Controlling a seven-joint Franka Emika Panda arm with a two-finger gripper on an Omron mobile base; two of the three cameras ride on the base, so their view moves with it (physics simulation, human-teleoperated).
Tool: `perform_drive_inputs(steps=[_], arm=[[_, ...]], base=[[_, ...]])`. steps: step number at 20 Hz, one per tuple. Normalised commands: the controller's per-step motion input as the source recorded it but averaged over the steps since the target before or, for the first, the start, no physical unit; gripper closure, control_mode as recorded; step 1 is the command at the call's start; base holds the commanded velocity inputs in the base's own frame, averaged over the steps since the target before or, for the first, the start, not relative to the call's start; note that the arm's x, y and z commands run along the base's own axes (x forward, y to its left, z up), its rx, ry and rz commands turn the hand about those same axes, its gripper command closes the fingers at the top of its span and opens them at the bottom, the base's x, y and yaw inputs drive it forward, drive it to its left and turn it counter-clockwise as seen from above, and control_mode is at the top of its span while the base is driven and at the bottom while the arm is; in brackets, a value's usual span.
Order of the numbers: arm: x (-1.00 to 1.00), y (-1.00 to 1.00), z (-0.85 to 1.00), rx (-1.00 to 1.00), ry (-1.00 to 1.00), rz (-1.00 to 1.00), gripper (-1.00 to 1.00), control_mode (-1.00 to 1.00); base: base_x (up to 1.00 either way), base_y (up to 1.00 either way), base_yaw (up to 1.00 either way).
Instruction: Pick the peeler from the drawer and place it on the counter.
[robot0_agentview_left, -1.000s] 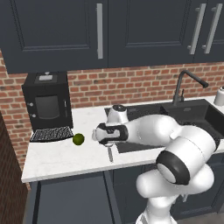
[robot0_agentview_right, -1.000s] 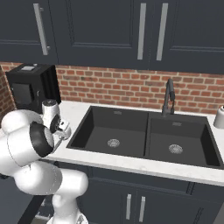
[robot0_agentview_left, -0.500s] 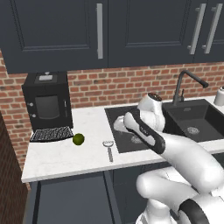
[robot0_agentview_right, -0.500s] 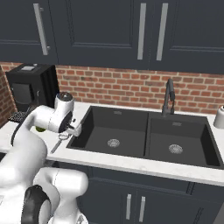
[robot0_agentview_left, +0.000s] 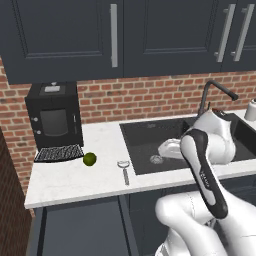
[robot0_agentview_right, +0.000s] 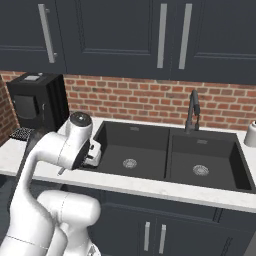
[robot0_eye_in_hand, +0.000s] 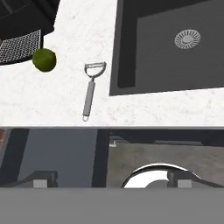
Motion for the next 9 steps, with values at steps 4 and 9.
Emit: perform_drive_inputs(steps=[4,9], arm=[[-0.78,-0.27,0.65,0.04,-0.12,0.2,-1.0,-1.0],[-0.02,-0.13,0.69,0.07,-0.31,0.07,-1.0,-1.0]], base=[[0.0,0.0,0.0],[0.0,0.0,0.0]])
